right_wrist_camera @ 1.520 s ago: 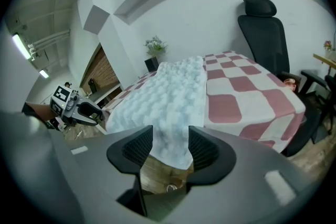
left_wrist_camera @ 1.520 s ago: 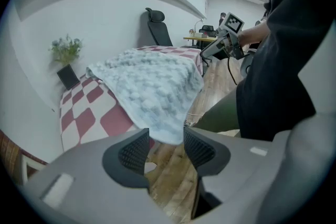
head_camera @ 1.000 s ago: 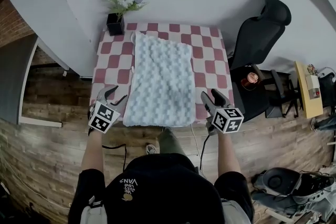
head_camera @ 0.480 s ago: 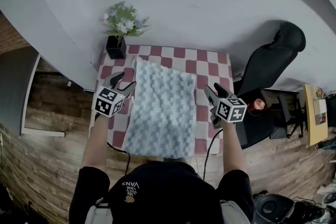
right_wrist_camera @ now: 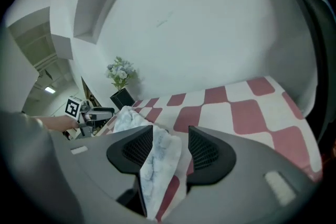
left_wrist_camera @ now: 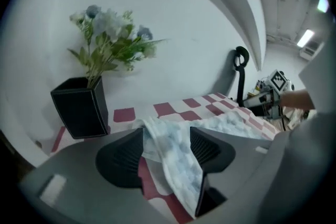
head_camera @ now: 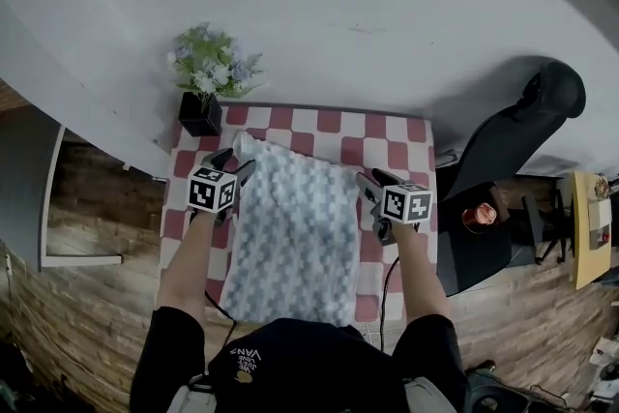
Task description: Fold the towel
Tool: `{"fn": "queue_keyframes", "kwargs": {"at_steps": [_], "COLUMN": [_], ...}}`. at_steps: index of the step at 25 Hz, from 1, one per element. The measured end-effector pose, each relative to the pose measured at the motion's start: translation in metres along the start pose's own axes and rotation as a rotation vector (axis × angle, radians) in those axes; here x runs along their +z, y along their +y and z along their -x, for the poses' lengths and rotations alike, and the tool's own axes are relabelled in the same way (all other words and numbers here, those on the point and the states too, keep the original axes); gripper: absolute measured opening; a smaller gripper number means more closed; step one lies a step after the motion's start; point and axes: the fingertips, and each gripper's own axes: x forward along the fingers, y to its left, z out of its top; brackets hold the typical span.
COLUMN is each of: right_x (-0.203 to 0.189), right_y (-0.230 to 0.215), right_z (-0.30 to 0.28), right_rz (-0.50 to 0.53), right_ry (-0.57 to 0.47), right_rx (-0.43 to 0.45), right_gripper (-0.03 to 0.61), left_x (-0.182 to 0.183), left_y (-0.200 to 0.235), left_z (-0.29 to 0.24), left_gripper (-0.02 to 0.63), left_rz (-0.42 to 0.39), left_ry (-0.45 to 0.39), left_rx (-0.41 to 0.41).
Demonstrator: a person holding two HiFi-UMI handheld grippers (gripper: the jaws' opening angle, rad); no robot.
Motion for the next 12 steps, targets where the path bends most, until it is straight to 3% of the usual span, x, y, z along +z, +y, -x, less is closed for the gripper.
{"fn": "queue_keyframes", "kwargs": {"at_steps": [3, 8, 11, 12], "right_x": [-0.006, -0.022, -0.024, -0.021], "right_y": [-0.003, -0.005, 0.001, 0.003], "right_z": [-0.019, -0.041, -0.043, -0.041], "right_rz": [-0.035, -0.068, -0.059, -0.048], "right_ry": [0.038, 0.121, 0.133, 0.121], "right_rx": [0.032, 0.065, 0.102, 0.106], "right_gripper": [0.202, 0.201, 0.118, 0.090], "left_x": [-0.004, -0.005, -0.005, -0.003], "left_y": [0.020, 0.030, 0.023, 0.020], "left_z": [-0.018, -0.039, -0.047, -0.047], "left_gripper": [0.258, 0.258, 0.252, 0.215], "left_rz": [0.123, 0.248, 0.303, 0.308], "left_ry": [0.003, 0.015, 0.034, 0.036], "left_rx": [0.035, 0.016, -0.011, -0.019]}}
